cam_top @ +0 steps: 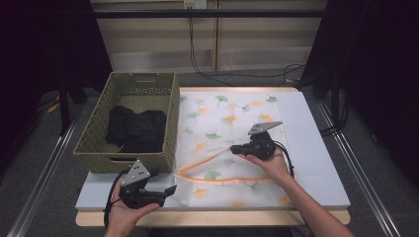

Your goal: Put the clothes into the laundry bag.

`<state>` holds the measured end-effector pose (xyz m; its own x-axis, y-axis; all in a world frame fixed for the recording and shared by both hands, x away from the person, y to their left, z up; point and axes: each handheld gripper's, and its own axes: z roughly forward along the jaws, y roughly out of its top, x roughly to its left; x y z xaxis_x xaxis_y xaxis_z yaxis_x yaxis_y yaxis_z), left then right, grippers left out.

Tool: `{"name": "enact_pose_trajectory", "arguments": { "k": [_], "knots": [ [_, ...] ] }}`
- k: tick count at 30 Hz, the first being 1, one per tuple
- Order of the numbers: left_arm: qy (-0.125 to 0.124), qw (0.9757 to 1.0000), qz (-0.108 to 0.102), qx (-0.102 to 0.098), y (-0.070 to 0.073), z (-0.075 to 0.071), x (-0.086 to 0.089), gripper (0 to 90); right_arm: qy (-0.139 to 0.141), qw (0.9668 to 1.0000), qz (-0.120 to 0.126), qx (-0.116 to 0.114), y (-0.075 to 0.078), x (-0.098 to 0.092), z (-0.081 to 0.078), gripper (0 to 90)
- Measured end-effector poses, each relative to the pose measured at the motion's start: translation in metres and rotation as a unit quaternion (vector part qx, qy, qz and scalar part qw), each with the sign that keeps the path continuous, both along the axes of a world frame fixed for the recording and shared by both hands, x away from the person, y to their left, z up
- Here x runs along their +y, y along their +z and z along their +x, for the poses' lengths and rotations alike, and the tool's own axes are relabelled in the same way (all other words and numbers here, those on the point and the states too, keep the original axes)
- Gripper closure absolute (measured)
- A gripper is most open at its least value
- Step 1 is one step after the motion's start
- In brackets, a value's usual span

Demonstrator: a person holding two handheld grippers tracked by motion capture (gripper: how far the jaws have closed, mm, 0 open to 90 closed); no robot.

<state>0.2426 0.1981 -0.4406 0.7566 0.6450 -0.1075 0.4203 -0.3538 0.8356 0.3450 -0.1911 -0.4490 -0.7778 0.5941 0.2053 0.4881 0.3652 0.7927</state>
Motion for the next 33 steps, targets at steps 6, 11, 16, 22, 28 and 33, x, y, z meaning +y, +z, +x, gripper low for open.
{"name": "enact_pose_trajectory", "arguments": {
  "k": [6, 11, 16, 22, 28, 33],
  "knots": [
    [-0.005, 1.0000, 0.002, -0.002, 0.000, 0.000, -0.001, 17.5, 0.003, 1.0000, 0.008, 0.000, 0.007, 0.000, 0.002, 89.4],
    [-0.013, 0.9999, 0.001, -0.005, 0.001, 0.000, -0.001, 16.5, 0.004, 0.9998, 0.018, -0.008, 0.018, 0.000, 0.005, 89.4],
    [-0.011, 0.9999, 0.002, -0.004, 0.001, 0.000, 0.000, 16.6, 0.004, 0.9996, 0.027, -0.012, 0.023, 0.000, 0.009, 89.5],
    [-0.010, 0.9999, 0.000, -0.001, 0.001, 0.000, 0.000, 16.5, -0.001, 0.9990, 0.040, -0.020, 0.030, 0.003, 0.012, 89.5],
    [-0.007, 1.0000, -0.001, -0.003, 0.001, 0.002, 0.002, 16.5, 0.001, 0.9981, 0.052, -0.032, 0.042, 0.007, 0.016, 89.4],
    [-0.009, 0.9999, -0.011, 0.000, 0.001, 0.001, 0.002, 16.5, 0.002, 0.9973, 0.062, -0.040, 0.048, 0.005, 0.019, 89.5]
  ]
}}
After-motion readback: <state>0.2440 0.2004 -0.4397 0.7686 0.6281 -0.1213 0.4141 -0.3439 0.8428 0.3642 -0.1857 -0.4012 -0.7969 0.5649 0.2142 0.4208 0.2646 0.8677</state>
